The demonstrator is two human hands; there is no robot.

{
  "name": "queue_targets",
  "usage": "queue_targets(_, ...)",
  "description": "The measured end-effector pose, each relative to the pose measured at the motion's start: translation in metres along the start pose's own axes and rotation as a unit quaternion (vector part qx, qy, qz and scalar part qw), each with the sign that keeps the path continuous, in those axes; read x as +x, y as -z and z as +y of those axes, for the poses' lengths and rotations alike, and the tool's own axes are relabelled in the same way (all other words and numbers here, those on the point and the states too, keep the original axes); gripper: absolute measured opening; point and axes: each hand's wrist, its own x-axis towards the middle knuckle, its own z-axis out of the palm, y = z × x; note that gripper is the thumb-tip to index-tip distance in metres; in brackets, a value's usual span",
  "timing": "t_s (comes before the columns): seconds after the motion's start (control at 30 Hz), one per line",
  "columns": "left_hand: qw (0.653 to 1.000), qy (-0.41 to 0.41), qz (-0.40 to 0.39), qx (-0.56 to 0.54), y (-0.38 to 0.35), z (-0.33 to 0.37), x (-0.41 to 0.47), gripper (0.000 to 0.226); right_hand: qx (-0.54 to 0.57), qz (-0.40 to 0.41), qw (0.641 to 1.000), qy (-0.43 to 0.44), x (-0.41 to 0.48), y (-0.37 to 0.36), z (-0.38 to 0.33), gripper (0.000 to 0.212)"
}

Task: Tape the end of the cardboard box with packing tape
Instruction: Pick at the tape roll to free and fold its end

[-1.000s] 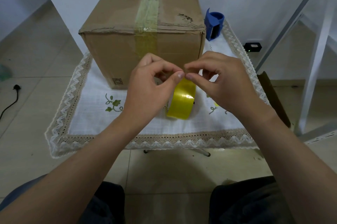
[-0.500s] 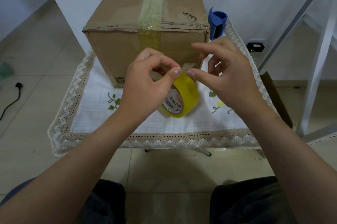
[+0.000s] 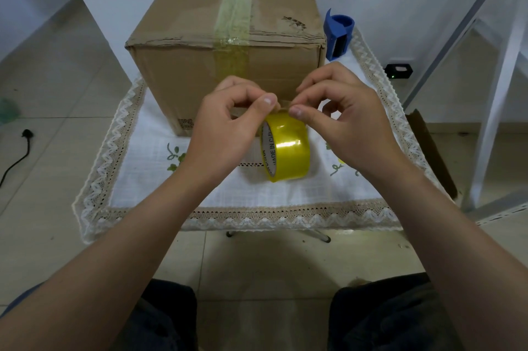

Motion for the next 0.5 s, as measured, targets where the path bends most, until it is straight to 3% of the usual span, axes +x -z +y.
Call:
queue_targets(0.3, 0.993, -0.074, 0.04, 0.079, 0.0018, -0.0053, -0.0006, 0.005, -0.056, 0.014, 0.998, 0.029, -0.0001, 0.0023, 0.0005, 0.003)
queue_targets(0.5, 0.98, -0.12, 0.076, 0.139, 0.0018, -0.0059, -0.0025, 0.012, -0.069, 0.025, 0.997, 0.028, -0.0007, 0.0013, 0.0009, 0.006)
